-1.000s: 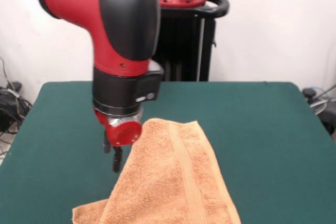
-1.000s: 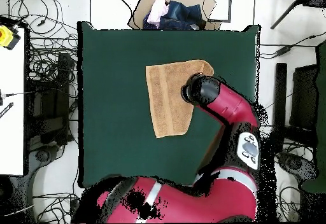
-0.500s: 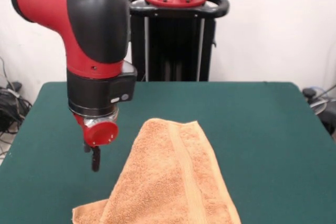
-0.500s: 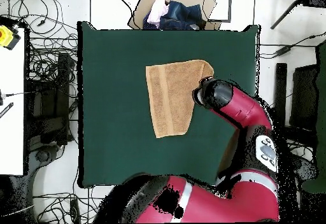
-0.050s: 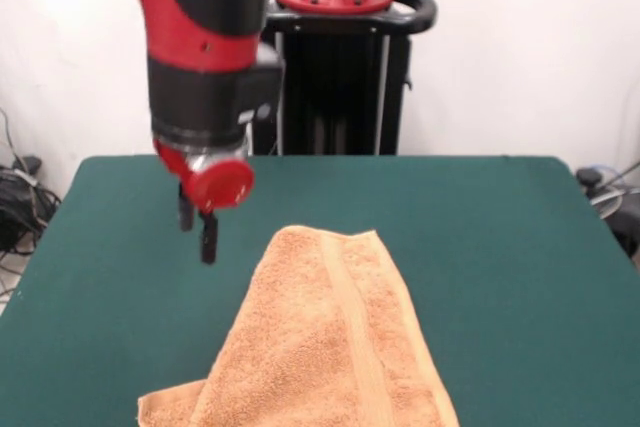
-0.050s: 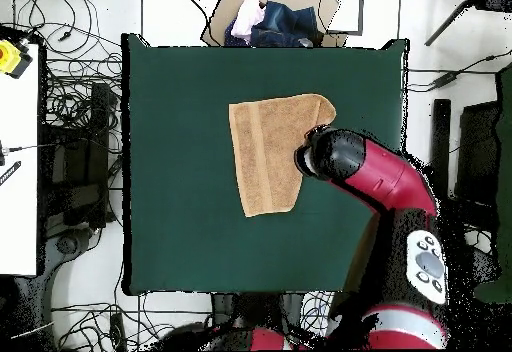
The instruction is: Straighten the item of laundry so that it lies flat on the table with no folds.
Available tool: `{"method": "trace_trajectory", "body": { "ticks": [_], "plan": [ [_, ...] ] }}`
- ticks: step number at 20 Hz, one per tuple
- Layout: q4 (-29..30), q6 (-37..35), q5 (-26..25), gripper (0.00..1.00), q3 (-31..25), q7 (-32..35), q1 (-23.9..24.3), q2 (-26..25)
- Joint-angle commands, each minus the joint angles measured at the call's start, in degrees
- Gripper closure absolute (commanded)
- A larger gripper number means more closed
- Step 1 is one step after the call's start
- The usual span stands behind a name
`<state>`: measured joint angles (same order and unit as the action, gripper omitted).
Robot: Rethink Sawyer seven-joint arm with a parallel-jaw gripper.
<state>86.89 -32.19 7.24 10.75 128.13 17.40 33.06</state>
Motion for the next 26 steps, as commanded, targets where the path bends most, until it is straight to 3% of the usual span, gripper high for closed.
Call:
{"method": "trace_trajectory", "body": {
  "ticks": [1, 10, 17, 22, 26],
  "plan": [
    [7.52, -4.48, -4.15, 0.0, -4.68, -3.57, -1.09, 3.46],
    [11.21, -0.39, -5.4, 0.0, -9.49, -5.4, 3.36, 3.19],
    [12.42, 4.92, -11.59, 0.0, -10.82, -9.23, 8.58, 2.37],
    [9.37, 1.87, -18.81, 0.0, -13.25, -18.42, 18.0, 2.96],
    [5.79, -0.77, -22.09, 0.0, -14.97, -19.13, 24.37, 1.68]
  ]
}}
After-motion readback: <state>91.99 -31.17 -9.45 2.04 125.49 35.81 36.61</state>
